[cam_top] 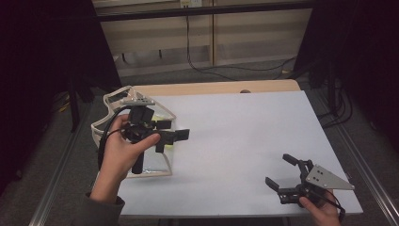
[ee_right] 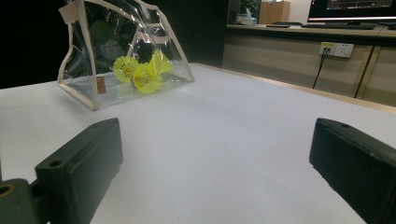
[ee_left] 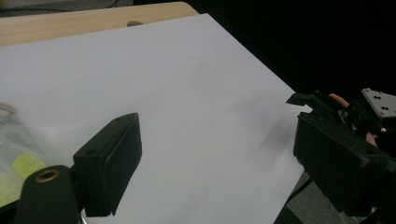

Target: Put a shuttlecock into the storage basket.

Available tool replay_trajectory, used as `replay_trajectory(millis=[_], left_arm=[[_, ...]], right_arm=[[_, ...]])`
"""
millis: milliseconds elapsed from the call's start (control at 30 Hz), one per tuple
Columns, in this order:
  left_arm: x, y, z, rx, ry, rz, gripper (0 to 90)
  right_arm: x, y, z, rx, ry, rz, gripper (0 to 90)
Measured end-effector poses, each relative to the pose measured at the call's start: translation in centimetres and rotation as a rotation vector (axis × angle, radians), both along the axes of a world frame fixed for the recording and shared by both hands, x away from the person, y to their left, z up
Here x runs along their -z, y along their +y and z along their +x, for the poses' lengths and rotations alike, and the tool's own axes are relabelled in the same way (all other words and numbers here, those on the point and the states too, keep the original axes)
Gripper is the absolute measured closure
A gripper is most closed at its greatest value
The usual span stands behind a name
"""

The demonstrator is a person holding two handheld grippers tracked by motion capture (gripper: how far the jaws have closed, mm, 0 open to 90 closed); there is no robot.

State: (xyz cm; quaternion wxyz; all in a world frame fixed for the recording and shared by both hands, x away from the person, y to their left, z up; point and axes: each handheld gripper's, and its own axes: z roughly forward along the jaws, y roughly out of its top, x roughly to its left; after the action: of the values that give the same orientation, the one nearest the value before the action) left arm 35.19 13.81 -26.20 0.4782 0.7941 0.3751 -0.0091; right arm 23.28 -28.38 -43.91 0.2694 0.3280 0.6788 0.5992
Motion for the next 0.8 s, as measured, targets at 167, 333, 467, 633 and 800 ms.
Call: replay_trajectory(millis=[167, 333, 467, 633, 800], left_arm=[[0.8, -0.5, -0.6, 0.031, 0.003, 0.001, 15.5], [1.6, -0.9, -1.0, 0.056, 0.009, -0.009, 15.5], [2.4, -1.2, -1.3, 0.067, 0.009, -0.008, 15.5], [3.3, -1.4, -1.6, 0.078, 0.014, -0.018, 15.0], [4.3, -1.5, -2.0, 0.076, -0.006, -0.01, 14.5]], right_arm=[[-0.1, 0.0, 0.1, 0.002, -0.001, 0.003, 2.8], [0.0, 0.2, 0.1, -0.005, -0.001, -0.004, 2.8], [-0.1, 0.1, 0.1, 0.001, -0.003, -0.001, 2.8], [0.0, 0.0, 0.0, 0.0, -0.002, -0.002, 2.8], [-0.1, -0.2, -0.1, 0.005, -0.004, 0.0, 2.8]])
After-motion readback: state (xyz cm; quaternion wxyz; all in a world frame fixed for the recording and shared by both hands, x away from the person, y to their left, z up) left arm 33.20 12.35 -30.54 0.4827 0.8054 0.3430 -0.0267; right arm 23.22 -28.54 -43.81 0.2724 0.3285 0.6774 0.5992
